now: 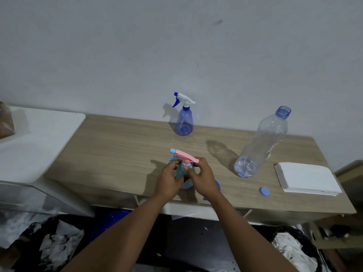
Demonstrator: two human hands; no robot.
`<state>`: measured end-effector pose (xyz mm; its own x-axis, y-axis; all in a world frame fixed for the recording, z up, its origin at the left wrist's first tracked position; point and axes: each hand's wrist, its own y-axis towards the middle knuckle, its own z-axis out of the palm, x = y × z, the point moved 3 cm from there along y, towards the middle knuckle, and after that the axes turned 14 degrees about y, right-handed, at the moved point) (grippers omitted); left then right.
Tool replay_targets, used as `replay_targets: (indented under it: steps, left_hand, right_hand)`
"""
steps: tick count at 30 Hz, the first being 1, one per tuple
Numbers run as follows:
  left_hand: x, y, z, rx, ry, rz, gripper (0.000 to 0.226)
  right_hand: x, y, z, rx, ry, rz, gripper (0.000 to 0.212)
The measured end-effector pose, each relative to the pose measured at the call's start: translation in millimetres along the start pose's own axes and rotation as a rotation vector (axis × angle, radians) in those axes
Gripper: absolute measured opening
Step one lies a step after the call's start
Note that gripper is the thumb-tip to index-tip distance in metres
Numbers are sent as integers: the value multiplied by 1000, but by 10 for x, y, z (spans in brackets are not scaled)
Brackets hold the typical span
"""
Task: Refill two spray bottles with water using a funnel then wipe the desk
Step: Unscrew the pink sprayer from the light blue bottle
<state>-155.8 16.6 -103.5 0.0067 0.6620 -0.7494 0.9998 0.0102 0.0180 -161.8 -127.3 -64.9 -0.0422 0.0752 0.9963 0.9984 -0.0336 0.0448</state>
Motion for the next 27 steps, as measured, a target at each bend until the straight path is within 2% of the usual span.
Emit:
replay_targets:
  steps: [2, 4, 7, 9, 11, 13, 16, 19, 21, 23, 25, 27]
  left_hand:
    - [-6, 6, -7, 1, 14, 1, 56]
    - [-18, 15, -2, 6, 24, 6, 57]
    - [-11, 12, 1, 22, 10, -3, 57]
    - [-1, 13, 1, 20, -1, 3, 57]
    - [4, 18, 4, 13, 4, 13, 56]
    - [-11, 26, 1, 10, 23, 15, 56]
    - [-15, 25, 4, 19, 35, 8, 57]
    - [4, 24, 7, 15, 28, 7, 56]
    - [5, 24, 1, 8, 20, 13, 55]
    - [1, 30, 4, 14, 26, 16, 56]
    - [-1, 28, 8, 19, 24, 14, 56]
    - [-5, 26, 1, 6, 14, 17, 55]
  right_hand:
    - [-10, -3, -19, 20, 1, 7, 36]
    - [4, 5, 16, -31, 25, 17, 46]
    - [33, 21, 57, -90, 15, 3, 29]
    - [33, 18, 26, -43, 15, 15, 25]
    - [26, 18, 10, -2, 17, 30, 30]
    - [23, 26, 45, -41, 28, 30, 43]
    - [34, 54, 91, -118, 30, 28, 34]
    - [-4, 34, 10, -48, 21, -13, 25]
    - [-4, 20, -16, -7, 19, -11, 32]
    - [24, 30, 17, -40, 20, 18, 43]
    - [48, 61, 49, -96, 26, 25, 34]
    - [34, 59, 40, -75, 14, 9, 23]
